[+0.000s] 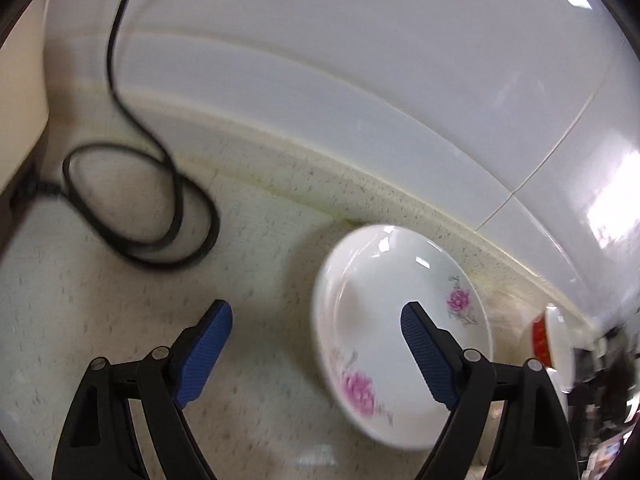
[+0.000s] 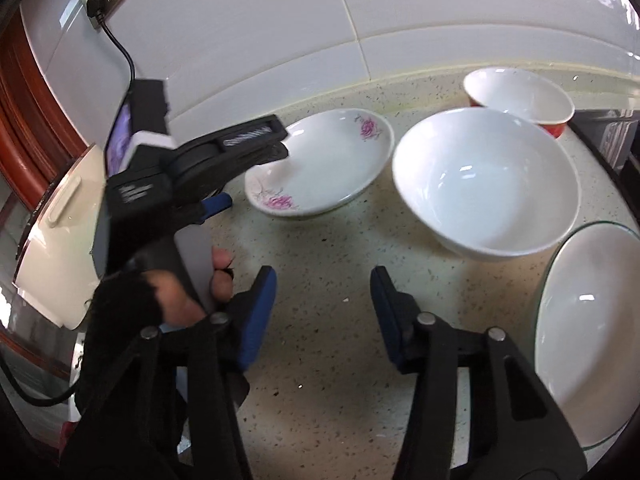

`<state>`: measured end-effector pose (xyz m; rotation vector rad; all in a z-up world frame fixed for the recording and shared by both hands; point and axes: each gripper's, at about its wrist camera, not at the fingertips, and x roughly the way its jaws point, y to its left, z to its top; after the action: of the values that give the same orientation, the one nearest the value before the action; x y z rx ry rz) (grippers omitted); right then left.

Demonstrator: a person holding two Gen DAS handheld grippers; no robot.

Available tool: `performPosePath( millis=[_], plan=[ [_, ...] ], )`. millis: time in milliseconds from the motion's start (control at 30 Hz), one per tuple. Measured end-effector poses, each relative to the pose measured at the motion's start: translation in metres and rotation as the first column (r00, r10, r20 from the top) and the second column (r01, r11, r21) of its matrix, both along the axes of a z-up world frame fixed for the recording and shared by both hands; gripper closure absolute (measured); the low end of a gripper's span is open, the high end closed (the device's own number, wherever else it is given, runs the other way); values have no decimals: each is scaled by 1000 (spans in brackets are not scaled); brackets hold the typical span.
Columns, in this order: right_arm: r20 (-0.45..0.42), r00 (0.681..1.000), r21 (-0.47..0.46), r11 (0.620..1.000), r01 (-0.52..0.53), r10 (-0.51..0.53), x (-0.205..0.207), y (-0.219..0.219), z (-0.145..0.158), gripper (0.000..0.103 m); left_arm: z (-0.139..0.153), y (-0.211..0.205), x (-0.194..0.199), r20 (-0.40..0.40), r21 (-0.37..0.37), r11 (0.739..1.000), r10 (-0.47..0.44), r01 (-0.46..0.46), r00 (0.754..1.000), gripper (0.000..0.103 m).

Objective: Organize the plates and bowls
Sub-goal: 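Close the left gripper on the rim of another flower plate, then close the right gripper on the same plate rim beside the left gripper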

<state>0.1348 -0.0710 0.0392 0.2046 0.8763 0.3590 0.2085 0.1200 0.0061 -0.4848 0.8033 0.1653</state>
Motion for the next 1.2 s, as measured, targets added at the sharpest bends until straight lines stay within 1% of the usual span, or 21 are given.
performPosePath(
  millis=[33, 100, 133, 167, 200, 233, 267, 367, 467, 500, 600, 667, 733, 767, 800, 867, 933, 1000, 1100, 1167, 1200],
  plan=[
    [2, 1000, 7, 1000, 8, -8, 1, -2, -1, 55, -1, -3, 3, -5, 3, 1000, -8, 8, 1000, 18],
    [2, 1000, 25, 999, 25, -25, 1, -6, -1, 59, -3, -13, 9, -6, 45, 999, -12, 12, 1000, 21],
    [3, 1000, 28, 999, 30, -30, 1, -7, 0, 61, -4, -18, 11, -12, 81, 997, -13, 14, 1000, 29],
    [6, 1000, 34, 999, 31, -31, 1, -7, 0, 63, -5, -24, 11, -15, 120, 992, -20, 21, 1000, 45],
    [8, 1000, 44, 999, 24, -25, 1, -7, 0, 64, -6, -28, 11, -16, 144, 989, -32, 34, 999, 55],
    [11, 1000, 48, 999, 18, -18, 1, -6, 0, 65, -7, -30, 11, -17, 151, 988, -42, 44, 999, 69],
    [16, 1000, 50, 999, 13, -14, 0, -5, 0, 65, -8, -29, 10, -18, 150, 988, -35, 37, 999, 76],
    [30, 1000, 57, 998, -3, 2, -2, -3, 0, 65, -12, -25, 4, 7, 86, 995, -55, 54, 998, 86],
    [34, 999, 52, 999, -12, 10, -4, 0, 0, 65, -12, -20, -11, 14, 54, 997, -50, 49, 999, 91],
    [32, 999, 53, 998, -17, 15, -4, 1, 0, 65, -12, -19, -18, 10, 50, 998, -45, 45, 999, 91],
    [39, 999, 48, 998, -35, 34, -6, 5, -1, 65, -13, -16, -42, -4, 72, 997, -23, 23, 1000, 91],
    [40, 998, 51, 997, -50, 48, -6, 7, -2, 65, -15, -10, -57, -12, 40, 999, -17, 17, 1000, 91],
    [35, 997, 54, 996, -66, 64, -6, 12, -4, 65, -15, -5, -76, -20, 26, 1000, -2, 2, 1000, 91],
    [32, 997, 58, 996, -72, 70, -6, 13, -5, 65, -15, -4, -86, -23, 29, 1000, 7, -6, 1000, 91],
    [32, 997, 60, 995, -75, 73, -6, 14, -6, 65, -10, -3, -85, -25, 33, 999, 12, -11, 1000, 91],
    [34, 996, 61, 995, -81, 79, -5, 17, -9, 65, -7, 4, -106, -15, 39, 999, 36, -36, 999, 91],
    [25, 996, 65, 994, -87, 85, -4, 20, -13, 65, -4, 12, -114, 2, 18, 998, 52, -52, 999, 91],
    [8, 996, 73, 993, -92, 91, -1, 23, -17, 63, -5, 21, -124, 25, -30, 997, 67, -66, 997, 89],
    [33, 997, 34, 997, -69, 68, 2, 29, -18, 63, -9, 31, -127, 21, -74, 993, 94, -92, 995, 72],
    [39, 998, 25, 998, -58, 57, 8, 31, -19, 63, -12, 28, -120, 42, -103, 992, 84, -80, 996, 57],
    [25, 998, 29, 998, -54, 53, 12, 33, -22, 63, -12, 28, -119, 57, -115, 991, 77, -70, 995, 54]
  ],
)
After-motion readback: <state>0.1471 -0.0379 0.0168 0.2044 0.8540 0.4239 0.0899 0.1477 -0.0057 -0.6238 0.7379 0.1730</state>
